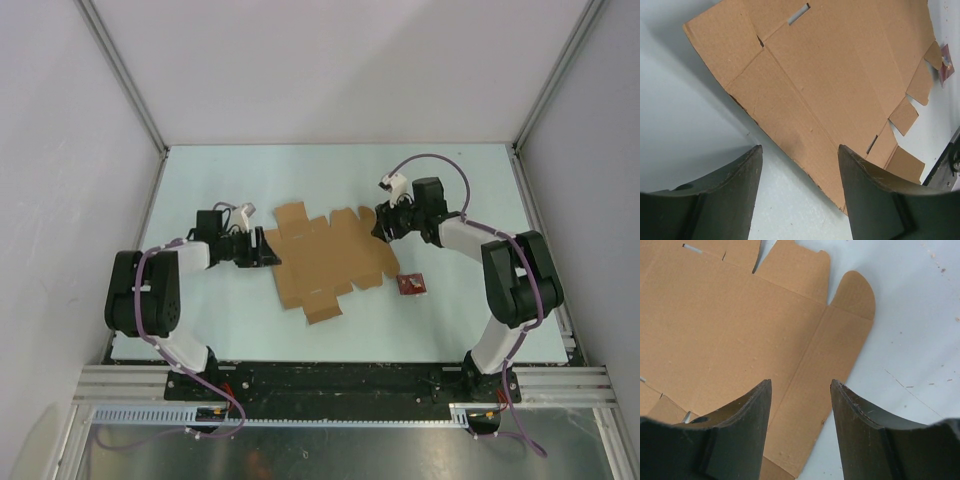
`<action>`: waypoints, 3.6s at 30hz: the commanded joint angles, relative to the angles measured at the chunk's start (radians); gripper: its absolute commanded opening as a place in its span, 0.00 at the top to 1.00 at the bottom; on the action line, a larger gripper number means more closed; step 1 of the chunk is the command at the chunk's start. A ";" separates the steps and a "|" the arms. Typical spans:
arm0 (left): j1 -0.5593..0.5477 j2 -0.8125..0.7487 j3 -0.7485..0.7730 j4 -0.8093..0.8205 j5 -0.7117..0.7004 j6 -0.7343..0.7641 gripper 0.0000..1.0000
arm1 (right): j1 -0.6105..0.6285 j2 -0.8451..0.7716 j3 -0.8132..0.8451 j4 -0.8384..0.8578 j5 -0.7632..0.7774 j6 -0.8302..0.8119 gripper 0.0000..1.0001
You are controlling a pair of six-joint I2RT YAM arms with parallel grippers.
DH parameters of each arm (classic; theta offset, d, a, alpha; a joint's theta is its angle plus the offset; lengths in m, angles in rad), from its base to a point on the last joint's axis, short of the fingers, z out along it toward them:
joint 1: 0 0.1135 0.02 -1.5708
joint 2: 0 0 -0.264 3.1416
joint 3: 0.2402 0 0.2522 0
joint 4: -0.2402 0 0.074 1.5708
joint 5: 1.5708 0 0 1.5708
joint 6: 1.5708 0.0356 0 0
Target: Fold the paper box
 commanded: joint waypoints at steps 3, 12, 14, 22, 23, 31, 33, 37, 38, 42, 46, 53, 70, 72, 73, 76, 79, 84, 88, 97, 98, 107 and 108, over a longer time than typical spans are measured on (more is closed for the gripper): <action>0.004 0.037 0.040 0.000 0.038 -0.016 0.34 | 0.013 -0.007 0.039 0.015 -0.018 -0.001 0.44; -0.021 0.103 0.078 0.000 -0.010 -0.051 0.32 | 0.027 0.002 0.041 -0.003 -0.015 0.013 0.45; -0.024 0.115 0.088 0.000 -0.014 -0.062 0.32 | 0.025 0.003 0.042 -0.005 -0.017 0.015 0.45; -0.038 0.143 0.104 0.002 -0.033 -0.071 0.38 | 0.028 0.020 0.061 -0.020 -0.025 0.026 0.45; -0.041 0.146 0.108 0.002 -0.033 -0.071 0.41 | 0.027 0.023 0.062 -0.019 -0.025 0.027 0.45; -0.050 0.166 0.131 0.002 -0.025 -0.077 0.55 | 0.033 0.036 0.078 -0.037 -0.028 0.032 0.46; -0.052 0.164 0.137 0.003 -0.020 -0.080 0.60 | 0.031 0.036 0.078 -0.037 -0.029 0.030 0.46; -0.053 0.160 0.151 0.008 -0.026 -0.080 0.69 | 0.033 0.036 0.078 -0.036 -0.028 0.029 0.45; -0.053 0.160 0.152 0.010 -0.033 -0.080 0.72 | 0.031 0.034 0.078 -0.036 -0.028 0.029 0.46; -0.053 0.158 0.158 0.013 -0.051 -0.080 0.80 | 0.031 0.036 0.078 -0.036 -0.029 0.029 0.46; -0.053 0.140 0.164 0.025 -0.071 -0.080 0.88 | 0.030 0.034 0.078 -0.036 -0.031 0.029 0.46; -0.053 0.072 0.184 0.028 -0.128 -0.056 0.90 | 0.030 0.032 0.078 -0.036 -0.032 0.022 0.46; -0.116 -0.028 0.276 -0.055 -0.404 0.170 0.92 | 0.027 -0.001 0.078 -0.083 -0.066 0.003 0.46; -0.139 -0.032 0.281 -0.058 -0.451 0.210 0.93 | 0.025 -0.010 0.078 -0.091 -0.084 -0.007 0.44; -0.147 -0.041 0.281 -0.058 -0.464 0.222 0.92 | 0.027 -0.015 0.078 -0.098 -0.092 -0.013 0.43; -0.182 -0.063 0.286 -0.061 -0.516 0.268 0.93 | 0.022 -0.026 0.078 -0.114 -0.126 -0.027 0.42; -0.216 -0.075 0.292 -0.061 -0.540 0.303 0.93 | 0.016 -0.038 0.078 -0.120 -0.152 -0.037 0.41; -0.277 -0.071 0.322 -0.066 -0.573 0.339 0.94 | 0.007 -0.055 0.078 -0.114 -0.160 -0.037 0.41; -0.340 -0.067 0.336 -0.067 -0.619 0.414 0.96 | -0.019 -0.079 0.078 -0.131 -0.195 -0.074 0.38; -0.437 -0.074 0.347 -0.070 -0.668 0.599 0.98 | -0.096 -0.142 0.078 -0.190 -0.319 -0.166 0.33; -0.443 -0.077 0.345 -0.072 -0.666 0.634 0.98 | -0.101 -0.145 0.078 -0.200 -0.328 -0.195 0.33; -0.477 -0.124 0.324 -0.073 -0.536 0.788 1.00 | -0.122 -0.179 0.078 -0.322 -0.445 -0.376 0.34; -0.478 -0.132 0.316 -0.075 -0.507 0.794 1.00 | -0.124 -0.182 0.078 -0.330 -0.449 -0.385 0.34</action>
